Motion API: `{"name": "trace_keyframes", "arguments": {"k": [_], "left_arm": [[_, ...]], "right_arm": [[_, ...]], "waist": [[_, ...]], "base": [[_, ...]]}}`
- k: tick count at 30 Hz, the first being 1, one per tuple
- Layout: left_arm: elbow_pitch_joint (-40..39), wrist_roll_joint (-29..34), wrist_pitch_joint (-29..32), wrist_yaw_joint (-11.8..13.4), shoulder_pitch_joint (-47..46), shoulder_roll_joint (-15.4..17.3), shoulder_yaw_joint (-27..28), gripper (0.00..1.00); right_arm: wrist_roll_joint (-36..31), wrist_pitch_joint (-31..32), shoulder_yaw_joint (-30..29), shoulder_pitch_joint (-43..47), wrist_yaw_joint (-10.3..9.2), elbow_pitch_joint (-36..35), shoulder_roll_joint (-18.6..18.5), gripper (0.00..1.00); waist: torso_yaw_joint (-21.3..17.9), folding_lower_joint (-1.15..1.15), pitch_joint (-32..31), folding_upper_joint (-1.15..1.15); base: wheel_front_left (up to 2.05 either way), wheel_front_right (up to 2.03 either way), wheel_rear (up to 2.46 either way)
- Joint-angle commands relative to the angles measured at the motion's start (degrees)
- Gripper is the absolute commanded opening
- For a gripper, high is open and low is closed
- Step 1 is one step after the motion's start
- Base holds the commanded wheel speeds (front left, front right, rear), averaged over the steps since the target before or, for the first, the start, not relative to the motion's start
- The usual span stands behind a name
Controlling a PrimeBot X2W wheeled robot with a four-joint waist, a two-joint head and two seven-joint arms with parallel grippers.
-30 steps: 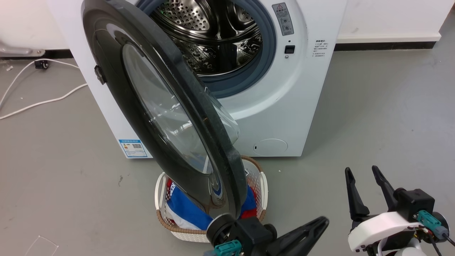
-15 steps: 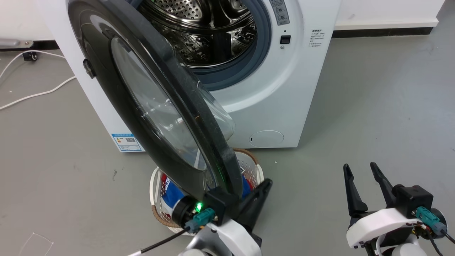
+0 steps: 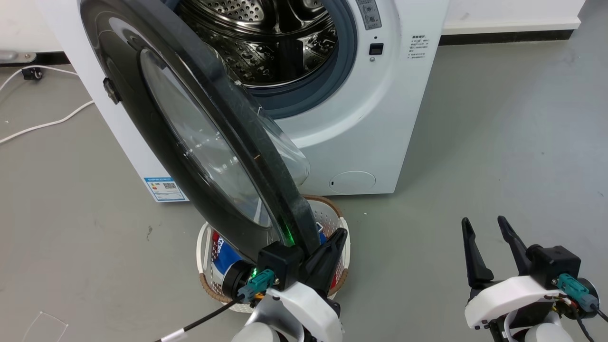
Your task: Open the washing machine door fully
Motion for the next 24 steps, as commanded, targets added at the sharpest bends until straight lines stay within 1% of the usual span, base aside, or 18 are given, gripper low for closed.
{"name": "trace_keyframes", "arguments": {"k": [1,4,7,13,18,24], "left_arm": [[0.58,-0.02,-0.35,0.80,0.34,0.69,0.96,0.00],[0.93,-0.26,-0.85,1.10,1.08,1.45,1.36,0.00],[0.14,-0.91,-1.84,0.88,2.16,1.80,1.62,0.00],[-2.19,-0.57,-3.69,1.87,4.08,2.96,2.11,0.00],[-5.21,-0.95,-4.53,2.25,5.89,3.83,2.29,0.00],[-8.45,-1.10,-4.37,3.69,7.83,4.70,3.04,0.00]], "right_arm": [[0.11,0.05,-0.10,-0.74,-0.01,0.18,0.15,1.00],[0.16,0.16,-0.29,-0.82,-0.01,0.40,0.15,1.00],[0.03,0.24,-0.60,-0.54,-0.01,0.46,0.15,1.00],[-0.34,0.82,-1.16,-0.12,-0.01,0.33,0.15,1.00],[-0.79,1.32,-1.86,0.63,-0.01,-0.28,0.15,1.00],[-0.96,1.76,-2.27,1.22,-0.01,-0.85,0.14,1.00]], "waist": [[0.09,0.00,-0.07,0.00],[0.41,0.00,-0.29,0.00],[0.92,0.00,-0.59,0.00],[1.97,0.00,-1.04,0.00],[3.63,0.00,-1.40,0.00],[6.11,0.00,-1.80,0.00]], "base": [[0.00,0.00,0.00],[0.00,0.00,0.00],[0.00,0.00,0.00],[0.00,0.00,0.00],[0.00,0.00,0.00],[0.00,0.00,0.00]]}}
